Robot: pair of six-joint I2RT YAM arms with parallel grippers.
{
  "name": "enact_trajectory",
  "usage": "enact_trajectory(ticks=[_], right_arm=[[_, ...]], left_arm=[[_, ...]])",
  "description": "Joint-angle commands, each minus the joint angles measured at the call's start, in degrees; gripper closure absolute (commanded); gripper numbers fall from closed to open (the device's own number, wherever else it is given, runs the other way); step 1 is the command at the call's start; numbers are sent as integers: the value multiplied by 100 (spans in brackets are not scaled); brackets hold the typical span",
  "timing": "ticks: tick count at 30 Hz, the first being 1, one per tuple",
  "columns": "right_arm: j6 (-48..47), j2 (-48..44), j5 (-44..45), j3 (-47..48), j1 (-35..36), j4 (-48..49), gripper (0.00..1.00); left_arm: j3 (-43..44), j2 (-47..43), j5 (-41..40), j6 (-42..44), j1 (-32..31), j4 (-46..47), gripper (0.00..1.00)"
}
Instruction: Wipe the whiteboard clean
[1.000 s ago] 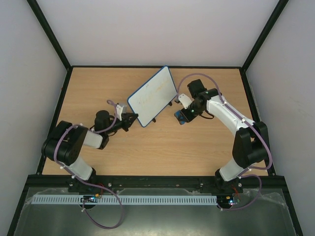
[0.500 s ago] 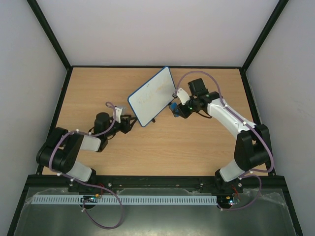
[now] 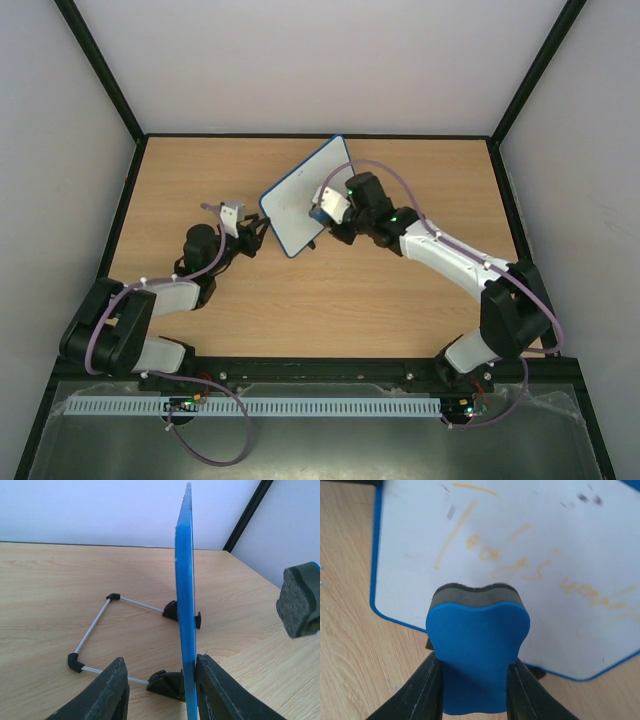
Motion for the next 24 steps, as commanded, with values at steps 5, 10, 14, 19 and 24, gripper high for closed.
enact_trajectory(ticks=[5,10,14,19,24], right_arm=[[-413,430,685,148,614,1059,98],[-57,810,556,605,659,1176,98],[21,1127,578,883,666,1208,98],[288,1328,504,1120,668,1342,98],[877,1587,551,1279,668,1607,98]], left_arm=[[249,239,-59,56,-15,360,74],[404,344,86,259,-1,301,89],[532,429,282,350,50,180,95],[546,428,375,300,100,151,96],[581,605,387,90,204,87,97]])
